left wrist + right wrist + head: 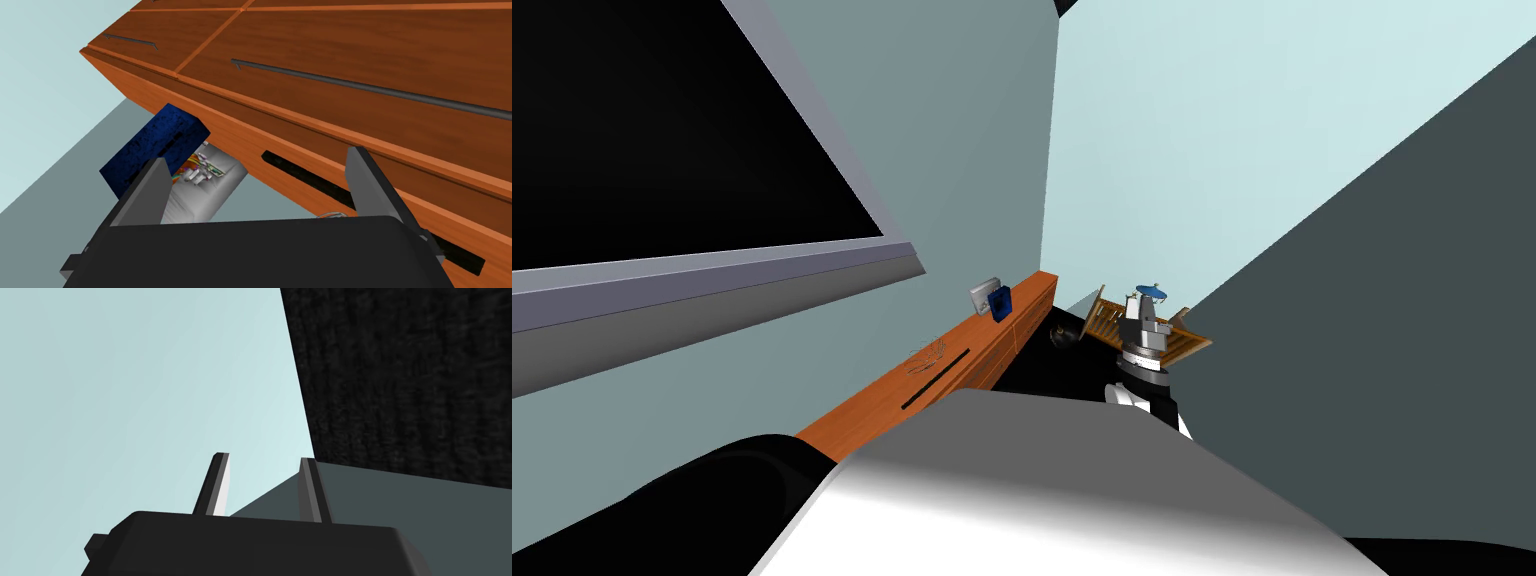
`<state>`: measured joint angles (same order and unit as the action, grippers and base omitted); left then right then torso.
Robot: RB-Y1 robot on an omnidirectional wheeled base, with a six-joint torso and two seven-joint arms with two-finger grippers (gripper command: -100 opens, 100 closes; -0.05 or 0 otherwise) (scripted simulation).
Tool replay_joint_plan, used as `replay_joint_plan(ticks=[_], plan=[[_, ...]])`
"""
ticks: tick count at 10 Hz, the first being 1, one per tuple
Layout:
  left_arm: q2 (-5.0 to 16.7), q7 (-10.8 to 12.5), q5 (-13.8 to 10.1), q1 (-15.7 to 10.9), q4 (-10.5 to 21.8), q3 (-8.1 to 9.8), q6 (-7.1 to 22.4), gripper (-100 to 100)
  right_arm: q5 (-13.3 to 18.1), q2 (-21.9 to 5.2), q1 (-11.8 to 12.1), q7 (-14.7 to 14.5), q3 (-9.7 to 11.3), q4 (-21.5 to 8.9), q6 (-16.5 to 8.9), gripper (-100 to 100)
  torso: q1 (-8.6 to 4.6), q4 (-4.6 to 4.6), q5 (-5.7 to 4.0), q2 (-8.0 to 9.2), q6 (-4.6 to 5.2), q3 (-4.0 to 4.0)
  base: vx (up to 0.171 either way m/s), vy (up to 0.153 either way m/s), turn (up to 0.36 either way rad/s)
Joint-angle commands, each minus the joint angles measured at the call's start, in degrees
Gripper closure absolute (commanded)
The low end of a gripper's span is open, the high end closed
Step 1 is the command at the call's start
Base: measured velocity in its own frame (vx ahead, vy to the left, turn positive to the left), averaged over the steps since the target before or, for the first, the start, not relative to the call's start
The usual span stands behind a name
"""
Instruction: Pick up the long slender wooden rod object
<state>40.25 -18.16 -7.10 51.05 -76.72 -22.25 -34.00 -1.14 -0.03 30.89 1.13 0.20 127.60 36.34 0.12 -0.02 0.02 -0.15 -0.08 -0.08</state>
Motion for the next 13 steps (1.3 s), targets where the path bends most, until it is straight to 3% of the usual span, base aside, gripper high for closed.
replay_joint_plan(ticks=[1, 3, 4, 6, 7, 8, 9, 10, 11, 12, 13], plan=[[1.49, -1.49, 0.25, -0.34, 2.86, -1.84, 0.76, -100, 0.0, 0.0, 0.0, 0.0, 0.0, 0.0, 0.0, 0, 0.0, 0.0, 0.0, 0.0, 0.0, 0.0, 0.035, 0.0, -0.286], [1.49, -1.49, 0.25, -0.34, 4.93, -1.84, 0.76, -100, 0.0, 0.0, 0.0, 0.0, 0.0, 0.0, 0.0, 0, 0.01, 0.0, 0.0, -0.01, 0.0, -0.01, 0.02, 0.005, -0.053], [2.76, -2.74, 0.54, -0.73, 6.91, -3.44, 1.24, -100, 0.0, 0.0, 0.0, 0.0, 0.0, 0.0, 0.0, 0, -0.03, 0.01, 0.0, 0.04, -0.02, 0.02, 0.029, -0.011, -0.26], [2.76, -2.74, 0.54, -0.73, 8.34, -3.44, 1.24, -100, 0.0, 0.0, 0.0, 0.0, 0.0, 0.0, 0.0, 0, -0.01, 0.0, 0.0, -0.02, 0.01, -0.01, 0.024, 0.007, -0.078], [3.93, -4.04, 0.91, -1.29, 10.4, -5.05, 1.73, -100, 0.0, 0.0, 0.0, 0.0, 0.0, 0.0, 0.0, 0, -0.01, 0.01, 0.0, 0.03, -0.01, 0.01, 0.032, 0.004, -0.305], [3.93, -4.04, 0.91, -1.29, 11.34, -5.05, 1.73, -100, 0.0, 0.0, -0.01, 0.0, 0.01, 0.0, 0.0, 0, 0.0, 0.01, 0.0, -0.02, 0.07, -0.01, 0.032, 0.016, -0.135], [5.01, -5.35, 1.36, -2.01, 13.03, -6.67, 2.25, -100, 0.0, 0.0, 0.0, 0.0, 0.0, 0.0, 0.0, 0, 0.03, 0.0, 0.0, -0.02, -0.01, -0.01, 0.048, 0.009, -0.204], [5.01, -5.35, 1.36, -2.01, 14.89, -6.67, 2.25, -100, 0.0, 0.0, 0.0, 0.0, 0.0, 0.0, 0.0, 0, 0.02, -0.01, 0.01, -0.07, 0.04, -0.04, 0.043, 0.01, -0.144], [6.0, -6.69, 1.87, -2.89, 16.33, -8.28, 2.78, -100, 0.0, 0.0, 0.0, 0.0, 0.0, 0.0, 0.0, 0, 0.01, -0.01, -0.01, -0.06, -0.01, -0.04, 0.049, 0.012, -0.257], [6.0, -6.69, 1.87, -2.89, 17.58, -8.28, 2.78, -100, 0.0, 0.0, 0.0, 0.0, 0.0, 0.0, 0.0, 0, 0.02, -0.01, 0.0, -0.1, 0.05, -0.05, 0.048, 0.02, -0.139], [6.89, -8.03, 2.44, -3.94, 19.33, -9.88, 3.32, -100, 0.0, 0.0, 0.01, 0.0, 0.0, 0.0, 0.0, 0, 0.03, -0.02, 0.01, -0.09, -0.01, -0.05, 0.052, 0.016, -0.192]])
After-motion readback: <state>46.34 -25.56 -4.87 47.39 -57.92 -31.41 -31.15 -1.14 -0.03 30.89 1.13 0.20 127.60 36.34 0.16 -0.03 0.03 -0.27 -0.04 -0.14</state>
